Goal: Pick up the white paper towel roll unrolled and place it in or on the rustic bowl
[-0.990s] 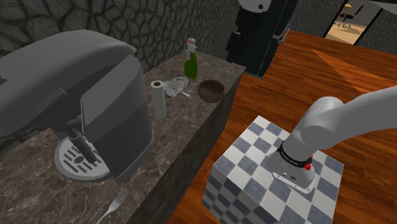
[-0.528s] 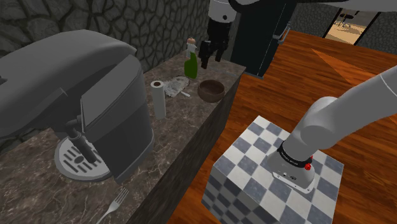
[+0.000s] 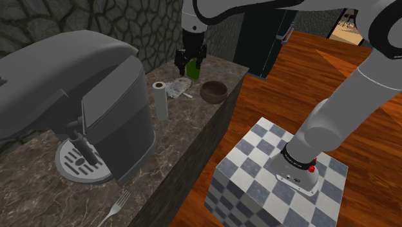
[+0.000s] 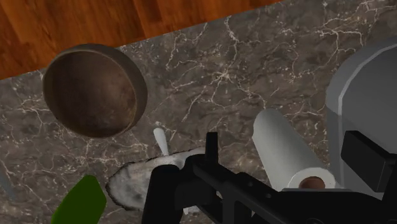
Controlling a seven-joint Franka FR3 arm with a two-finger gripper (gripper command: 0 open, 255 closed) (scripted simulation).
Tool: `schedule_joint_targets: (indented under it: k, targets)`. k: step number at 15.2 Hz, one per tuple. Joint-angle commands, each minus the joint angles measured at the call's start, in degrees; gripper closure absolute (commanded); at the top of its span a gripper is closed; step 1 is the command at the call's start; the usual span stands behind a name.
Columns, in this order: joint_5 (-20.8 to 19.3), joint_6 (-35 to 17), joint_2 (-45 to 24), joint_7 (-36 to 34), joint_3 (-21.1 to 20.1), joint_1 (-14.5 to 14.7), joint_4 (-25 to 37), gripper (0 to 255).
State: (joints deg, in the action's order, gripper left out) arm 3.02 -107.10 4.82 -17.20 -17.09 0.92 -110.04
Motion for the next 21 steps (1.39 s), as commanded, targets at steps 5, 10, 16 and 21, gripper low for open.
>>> schedule_joint_targets:
  k: [5,10,16,21]
  targets:
    - [-3.76,-0.68,-14.86,-5.73,-1.31,1.59,12.39,0]
    - [-6.84,1.19,-27.79,-9.66,-1.11,4.33,25.76,0]
    - [-8.11,0.78,-34.48,-11.12,-0.58,5.97,31.48,0]
    - [-8.31,-2.45,-35.03,-11.28,-0.47,5.96,28.78,0]
